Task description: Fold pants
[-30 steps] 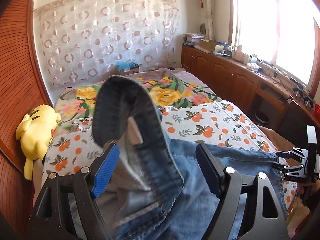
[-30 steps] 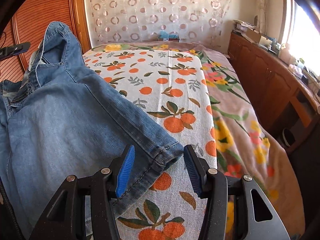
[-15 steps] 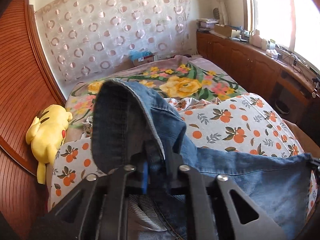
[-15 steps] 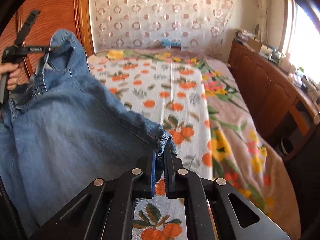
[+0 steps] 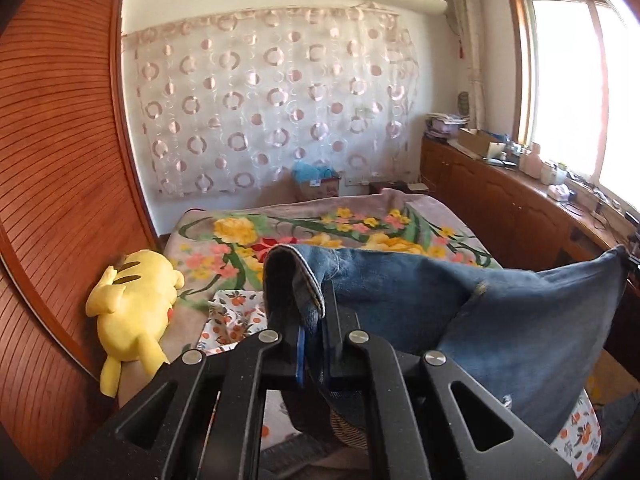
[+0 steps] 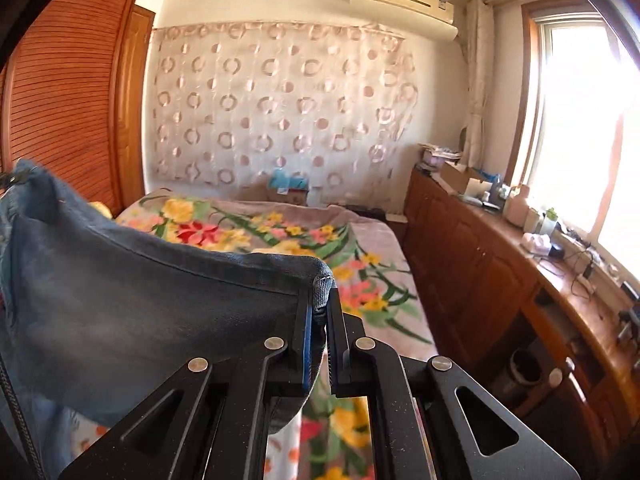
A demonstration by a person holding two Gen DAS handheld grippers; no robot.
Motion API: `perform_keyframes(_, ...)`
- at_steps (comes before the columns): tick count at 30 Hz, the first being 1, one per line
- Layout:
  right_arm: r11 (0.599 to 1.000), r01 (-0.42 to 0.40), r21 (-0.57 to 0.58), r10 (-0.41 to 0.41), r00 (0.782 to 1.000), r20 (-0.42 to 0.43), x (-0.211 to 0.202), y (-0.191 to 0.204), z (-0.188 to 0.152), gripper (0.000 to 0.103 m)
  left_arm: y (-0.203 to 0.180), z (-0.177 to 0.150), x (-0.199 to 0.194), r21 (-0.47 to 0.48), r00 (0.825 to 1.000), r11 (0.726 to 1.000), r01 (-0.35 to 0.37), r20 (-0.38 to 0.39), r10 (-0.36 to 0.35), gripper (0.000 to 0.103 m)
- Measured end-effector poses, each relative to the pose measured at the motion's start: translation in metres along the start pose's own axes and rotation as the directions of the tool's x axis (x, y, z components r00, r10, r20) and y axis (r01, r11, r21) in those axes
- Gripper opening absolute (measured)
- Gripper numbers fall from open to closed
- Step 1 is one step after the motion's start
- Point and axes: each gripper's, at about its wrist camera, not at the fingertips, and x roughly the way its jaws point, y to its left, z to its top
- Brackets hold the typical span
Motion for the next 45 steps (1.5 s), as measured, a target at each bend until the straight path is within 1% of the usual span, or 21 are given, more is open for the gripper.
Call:
perform_keyframes(2, 0.999, 0.028, -0.023, -0.028, 0.999, -0.018, 0.023, 0.002, 0.008, 0.006, 0.004, -0.001, 0.020, 0.003, 1.000, 1.000, -0.008, -0.023, 0.008, 0.007)
perform_keyframes(4, 0.998, 0.040, -0.038, -0.042, 0.997, -0.064, 0.049, 0.009, 0.006, 0.006, 0.003, -0.007, 0.040, 0.009, 0.998, 1.000, -0.008, -0.058, 0.008, 0.007)
perform_keyframes(6, 0.997, 0.059, -0.057, -0.065, 0.991, -0.119, 0.075, 0.015, -0.005, 0.006, -0.003, -0.019, 0.065, 0.036, 0.994, 0.999, -0.005, -0.108, 0.009, 0.007)
perform_keyframes(8, 0.996, 0.072, -0.058, -0.082, 0.981, -0.177, 0.096, 0.017, -0.025, 0.006, -0.009, -0.034, 0.084, 0.066, 0.987, 0.998, 0.019, -0.157, -0.009, 0.007)
perform_keyframes(10, 0.995, 0.080, -0.056, -0.091, 0.969, -0.231, 0.109, 0.020, -0.043, 0.006, -0.015, -0.047, 0.101, 0.087, 0.978, 0.995, 0.049, -0.208, -0.030, 0.012)
perform_keyframes(12, 0.994, 0.091, -0.056, -0.103, 0.952, -0.287, 0.121, 0.018, -0.068, 0.006, -0.018, -0.062, 0.113, 0.114, 0.969, 0.991, 0.065, -0.245, -0.035, 0.022)
perform_keyframes(13, 0.994, 0.093, -0.052, -0.104, 0.947, -0.303, 0.123, 0.017, -0.075, 0.006, -0.018, -0.067, 0.115, 0.126, 0.969, 0.990, 0.062, -0.247, -0.029, 0.024)
perform_keyframes(14, 0.995, 0.093, -0.047, -0.103, 0.943, -0.317, 0.125, 0.016, -0.083, 0.006, -0.017, -0.071, 0.113, 0.131, 0.970, 0.989, 0.061, -0.243, -0.028, 0.029)
perform_keyframes(16, 0.997, 0.078, -0.027, -0.083, 0.940, -0.330, 0.126, 0.015, -0.096, 0.006, -0.010, -0.078, 0.107, 0.130, 0.969, 0.988, 0.085, -0.241, -0.052, 0.043)
perform_keyframes(17, 0.998, 0.069, -0.010, -0.068, 0.939, -0.336, 0.124, 0.015, -0.101, 0.006, -0.007, -0.081, 0.102, 0.125, 0.970, 0.988, 0.094, -0.237, -0.063, 0.050)
perform_keyframes(18, 0.998, 0.067, 0.003, -0.062, 0.939, -0.339, 0.124, 0.014, -0.101, 0.007, -0.002, -0.086, 0.098, 0.124, 0.970, 0.987, 0.099, -0.235, -0.067, 0.050)
perform_keyframes(19, 0.998, 0.065, 0.012, -0.057, 0.939, -0.340, 0.122, 0.012, -0.102, 0.014, 0.001, -0.088, 0.095, 0.126, 0.969, 0.987, 0.097, -0.236, -0.065, 0.050)
perform_keyframes(21, 0.997, 0.071, 0.020, -0.060, 0.940, -0.337, 0.113, 0.010, -0.110, 0.024, 0.013, -0.099, 0.086, 0.120, 0.969, 0.989, 0.087, -0.240, -0.056, 0.050)
perform_keyframes(22, 0.998, 0.060, 0.028, -0.047, 0.943, -0.329, 0.106, 0.011, -0.114, 0.026, 0.018, -0.105, 0.082, 0.116, 0.967, 0.990, 0.083, -0.248, -0.052, 0.050)
perform_keyframes(23, 0.998, 0.049, 0.037, -0.034, 0.946, -0.322, 0.104, 0.014, -0.106, 0.028, 0.027, -0.114, 0.077, 0.112, 0.964, 0.991, 0.077, -0.261, -0.046, 0.050)
perform_keyframes(25, 0.999, 0.026, 0.047, -0.010, 0.950, -0.313, 0.092, 0.019, -0.107, 0.037, 0.042, -0.129, 0.070, 0.103, 0.961, 0.993, 0.054, -0.276, -0.024, 0.050)
perform_keyframes(28, 0.999, -0.017, 0.045, 0.030, 0.955, -0.296, 0.065, 0.023, -0.108, 0.039, 0.063, -0.151, 0.062, 0.083, 0.956, 0.996, 0.021, -0.293, 0.004, 0.050)
perform_keyframes(31, 0.996, -0.062, 0.060, 0.077, 0.956, -0.284, 0.037, 0.026, -0.117, 0.041, 0.086, -0.174, 0.051, 0.027, 0.951, 1.000, -0.009, -0.309, 0.017, 0.050)
perform_keyframes(37, 0.985, -0.157, 0.069, 0.170, 0.949, -0.267, 0.000, 0.037, -0.137, 0.042, 0.107, -0.201, 0.039, -0.018, 0.945, 0.999, -0.045, -0.324, 0.037, 0.050)
perform_keyframes(40, 0.977, -0.201, 0.065, 0.212, 0.942, -0.262, -0.014, 0.046, -0.144, 0.043, 0.114, -0.211, 0.041, -0.055, 0.943, 0.998, -0.016, -0.333, -0.003, 0.050)
perform_keyframes(45, 0.963, -0.266, 0.042, 0.267, 0.925, -0.271, -0.040, 0.055, -0.165, 0.043, 0.119, -0.223, 0.042, -0.076, 0.941, 0.997, -0.017, -0.338, -0.010, 0.050)
